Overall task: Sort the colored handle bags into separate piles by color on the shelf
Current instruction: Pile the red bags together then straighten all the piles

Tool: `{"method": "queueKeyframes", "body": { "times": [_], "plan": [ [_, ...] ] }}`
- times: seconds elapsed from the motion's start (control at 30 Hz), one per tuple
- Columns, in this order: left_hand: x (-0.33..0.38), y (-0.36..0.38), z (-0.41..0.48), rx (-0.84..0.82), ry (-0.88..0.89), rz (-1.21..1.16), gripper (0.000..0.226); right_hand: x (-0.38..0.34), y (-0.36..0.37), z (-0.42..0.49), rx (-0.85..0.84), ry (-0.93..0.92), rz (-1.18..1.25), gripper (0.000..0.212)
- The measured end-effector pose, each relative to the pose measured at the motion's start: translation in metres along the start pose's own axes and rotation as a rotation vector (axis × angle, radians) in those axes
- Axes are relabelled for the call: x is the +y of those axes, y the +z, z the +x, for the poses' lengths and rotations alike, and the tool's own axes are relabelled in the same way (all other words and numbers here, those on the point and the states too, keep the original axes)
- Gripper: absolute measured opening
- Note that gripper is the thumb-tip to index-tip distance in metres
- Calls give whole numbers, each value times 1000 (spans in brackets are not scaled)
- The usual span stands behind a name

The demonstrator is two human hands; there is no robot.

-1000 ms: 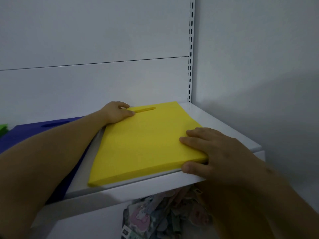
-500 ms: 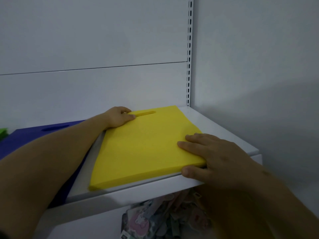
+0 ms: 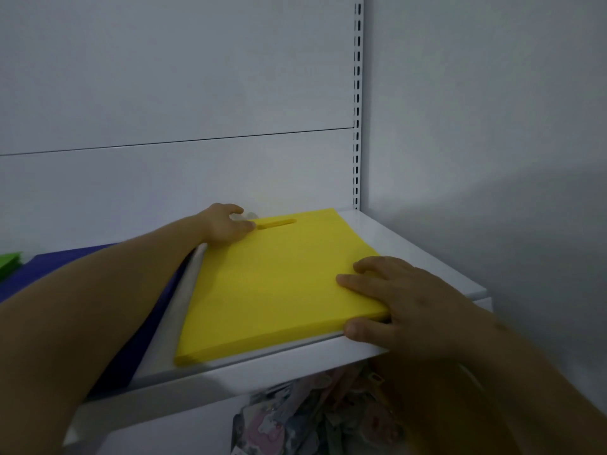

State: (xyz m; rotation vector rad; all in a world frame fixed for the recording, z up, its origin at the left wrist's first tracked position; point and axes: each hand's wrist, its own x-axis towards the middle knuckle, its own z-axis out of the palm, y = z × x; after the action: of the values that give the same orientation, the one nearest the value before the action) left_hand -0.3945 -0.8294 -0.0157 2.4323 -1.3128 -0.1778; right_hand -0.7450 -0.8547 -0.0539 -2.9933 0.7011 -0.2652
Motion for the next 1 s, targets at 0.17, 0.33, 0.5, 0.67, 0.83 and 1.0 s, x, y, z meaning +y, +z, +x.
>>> {"method": "queueKeyframes", "body": {
  "times": [0.17,0.33,0.5,0.67,0.83,1.0],
  "plan": [
    [5,-13,-17,-33,14,46,73,1,-33,4,-12,12,144,120],
    [14,-13,-60,-70,42,118,72,13,-51,70,11,67,209,85],
    [26,-12,-122,-123,56,154,73,37,-30,142,-85,161,197,75],
    [44,-8,-181,-277,-8,113,90,45,-14,168,-179,215,127,81],
    [54,-4,-201,-339,-16,150,109,38,-8,174,-181,200,65,80],
    [49,-4,-210,-366,-16,178,110,38,-5,175,-156,188,41,77]
  ]
}}
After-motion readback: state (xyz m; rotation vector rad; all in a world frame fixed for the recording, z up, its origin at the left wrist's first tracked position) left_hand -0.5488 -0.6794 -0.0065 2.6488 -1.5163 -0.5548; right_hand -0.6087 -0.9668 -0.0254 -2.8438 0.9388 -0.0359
